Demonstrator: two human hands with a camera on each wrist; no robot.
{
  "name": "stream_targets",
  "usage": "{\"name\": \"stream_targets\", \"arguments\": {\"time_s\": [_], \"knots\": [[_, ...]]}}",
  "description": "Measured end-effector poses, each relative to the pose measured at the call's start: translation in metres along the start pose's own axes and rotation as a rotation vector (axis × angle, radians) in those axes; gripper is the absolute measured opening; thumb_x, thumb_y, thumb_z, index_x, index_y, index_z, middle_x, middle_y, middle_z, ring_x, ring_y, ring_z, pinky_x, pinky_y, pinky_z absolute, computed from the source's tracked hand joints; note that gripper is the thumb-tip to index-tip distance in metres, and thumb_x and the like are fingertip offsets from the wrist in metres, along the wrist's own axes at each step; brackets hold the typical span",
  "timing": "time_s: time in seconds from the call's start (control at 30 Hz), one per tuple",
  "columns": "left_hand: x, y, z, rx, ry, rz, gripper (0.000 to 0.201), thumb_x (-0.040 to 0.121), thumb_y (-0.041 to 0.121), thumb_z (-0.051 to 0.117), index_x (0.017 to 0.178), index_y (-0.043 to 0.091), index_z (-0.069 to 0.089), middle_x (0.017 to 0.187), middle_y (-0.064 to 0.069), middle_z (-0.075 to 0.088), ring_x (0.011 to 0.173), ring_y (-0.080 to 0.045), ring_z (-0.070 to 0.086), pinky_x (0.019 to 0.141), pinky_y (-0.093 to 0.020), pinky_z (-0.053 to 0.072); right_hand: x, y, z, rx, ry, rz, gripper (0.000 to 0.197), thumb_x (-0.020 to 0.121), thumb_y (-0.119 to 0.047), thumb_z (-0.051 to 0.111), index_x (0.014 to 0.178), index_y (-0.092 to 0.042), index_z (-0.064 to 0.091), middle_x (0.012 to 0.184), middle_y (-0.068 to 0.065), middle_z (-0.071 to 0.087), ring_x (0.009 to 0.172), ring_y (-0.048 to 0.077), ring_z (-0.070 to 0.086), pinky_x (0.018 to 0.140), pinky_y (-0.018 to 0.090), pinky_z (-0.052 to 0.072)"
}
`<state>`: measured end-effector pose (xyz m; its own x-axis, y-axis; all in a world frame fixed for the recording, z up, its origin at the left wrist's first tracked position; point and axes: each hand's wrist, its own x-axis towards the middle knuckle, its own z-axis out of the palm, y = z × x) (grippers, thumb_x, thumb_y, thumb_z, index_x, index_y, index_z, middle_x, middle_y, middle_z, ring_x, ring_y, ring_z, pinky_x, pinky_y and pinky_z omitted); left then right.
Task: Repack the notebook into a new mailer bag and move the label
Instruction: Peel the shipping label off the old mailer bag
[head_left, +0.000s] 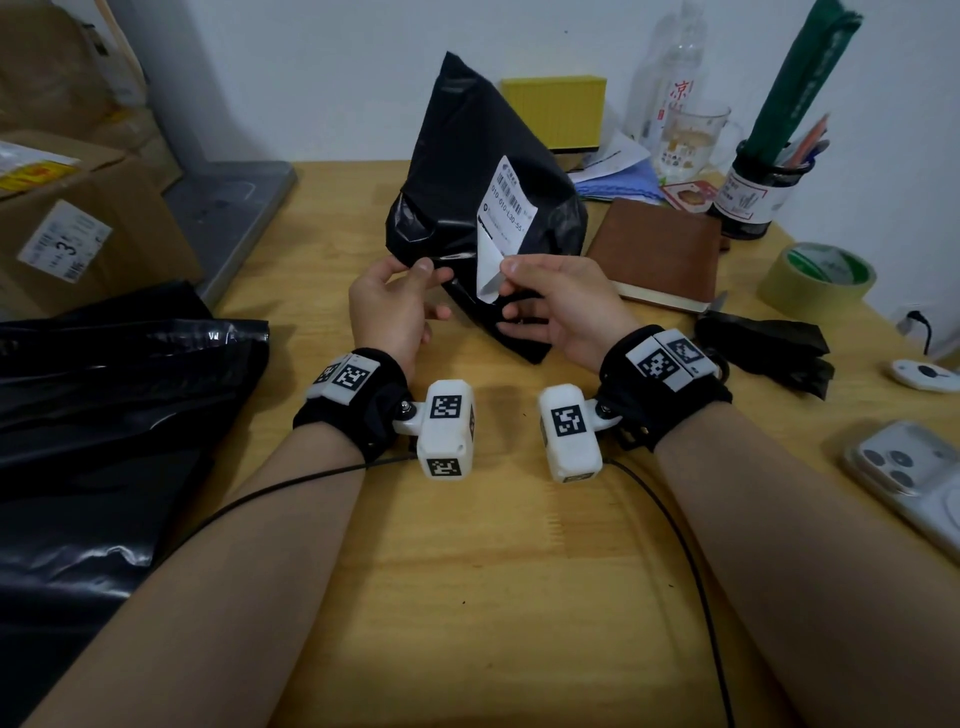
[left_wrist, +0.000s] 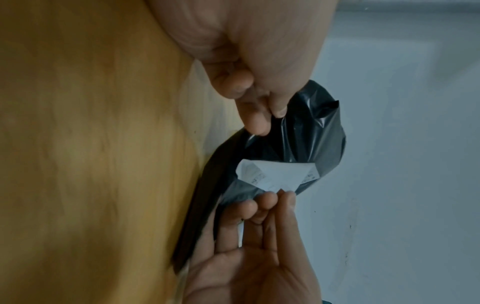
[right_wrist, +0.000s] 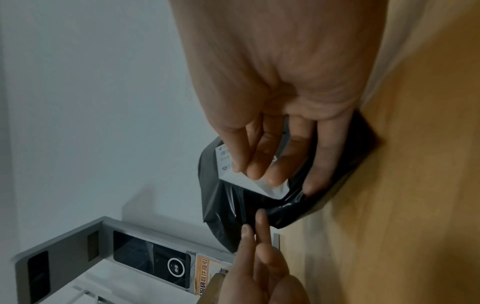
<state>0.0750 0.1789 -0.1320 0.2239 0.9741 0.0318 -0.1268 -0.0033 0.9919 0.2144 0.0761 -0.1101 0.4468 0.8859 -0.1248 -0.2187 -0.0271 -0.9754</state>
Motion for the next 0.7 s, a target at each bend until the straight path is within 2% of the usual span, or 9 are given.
{"name": "stream_targets", "arguments": {"time_s": [0.07, 0.13, 0.3, 0.4, 0.5, 0.7], "knots": [[0.0, 0.0, 0.0, -0.008, 0.021, 0.002, 0.011, 0.096, 0.022, 0.061, 0.101, 0.012, 0.062, 0.089, 0.003, 0.078, 0.046, -0.011, 0.06, 0.036, -0.021, 0.029, 0.0, 0.0, -0.001, 0.023, -0.009, -0.008, 0.018, 0.096, -0.017, 0.069, 0.111, -0.006, 0.071, 0.082, 0.005, 0.065, 0.065, 0.017, 0.061, 0.084, 0.047, 0.062], [0.0, -0.001, 0.0, -0.015, 0.026, -0.002, 0.011, 0.096, 0.022, 0.061, 0.1, 0.012, 0.062, 0.089, 0.002, 0.078, 0.047, -0.012, 0.061, 0.036, -0.021, 0.029, 0.001, 0.001, -0.002, 0.037, -0.011, -0.014, 0.021, 0.096, -0.017, 0.069, 0.113, -0.005, 0.071, 0.081, 0.005, 0.066, 0.065, 0.017, 0.062, 0.086, 0.05, 0.061], [0.0, 0.0, 0.001, -0.027, 0.025, -0.016, 0.014, 0.095, 0.023, 0.062, 0.103, 0.012, 0.061, 0.088, 0.002, 0.078, 0.047, -0.011, 0.06, 0.037, -0.02, 0.03, 0.003, 0.005, -0.007, 0.088, -0.005, -0.026, 0.015, 0.097, -0.015, 0.068, 0.108, -0.005, 0.07, 0.081, 0.005, 0.065, 0.065, 0.017, 0.061, 0.085, 0.048, 0.061], [-0.001, 0.0, 0.001, -0.013, 0.019, -0.012, 0.011, 0.096, 0.022, 0.061, 0.101, 0.013, 0.061, 0.089, 0.002, 0.078, 0.046, -0.01, 0.059, 0.037, -0.02, 0.03, 0.003, 0.006, -0.009, 0.111, -0.001, -0.017, 0.01, 0.098, -0.012, 0.066, 0.103, -0.005, 0.068, 0.074, 0.004, 0.062, 0.061, 0.017, 0.06, 0.085, 0.049, 0.061], [-0.001, -0.001, 0.001, -0.009, 0.013, -0.002, 0.006, 0.097, 0.021, 0.059, 0.098, 0.015, 0.06, 0.091, 0.0, 0.077, 0.044, -0.009, 0.057, 0.037, -0.02, 0.031, 0.003, 0.007, -0.01, 0.127, 0.007, -0.012, 0.009, 0.099, -0.012, 0.064, 0.105, -0.005, 0.067, 0.068, 0.003, 0.059, 0.06, 0.017, 0.059, 0.086, 0.051, 0.06], [0.001, -0.003, -0.001, -0.028, 0.018, -0.006, 0.005, 0.097, 0.02, 0.059, 0.097, 0.015, 0.059, 0.091, -0.001, 0.077, 0.045, -0.011, 0.055, 0.038, -0.021, 0.032, 0.004, 0.008, -0.011, 0.169, 0.017, -0.007, 0.008, 0.099, -0.009, 0.063, 0.104, -0.004, 0.066, 0.068, 0.005, 0.057, 0.059, 0.017, 0.058, 0.086, 0.05, 0.061]]}}
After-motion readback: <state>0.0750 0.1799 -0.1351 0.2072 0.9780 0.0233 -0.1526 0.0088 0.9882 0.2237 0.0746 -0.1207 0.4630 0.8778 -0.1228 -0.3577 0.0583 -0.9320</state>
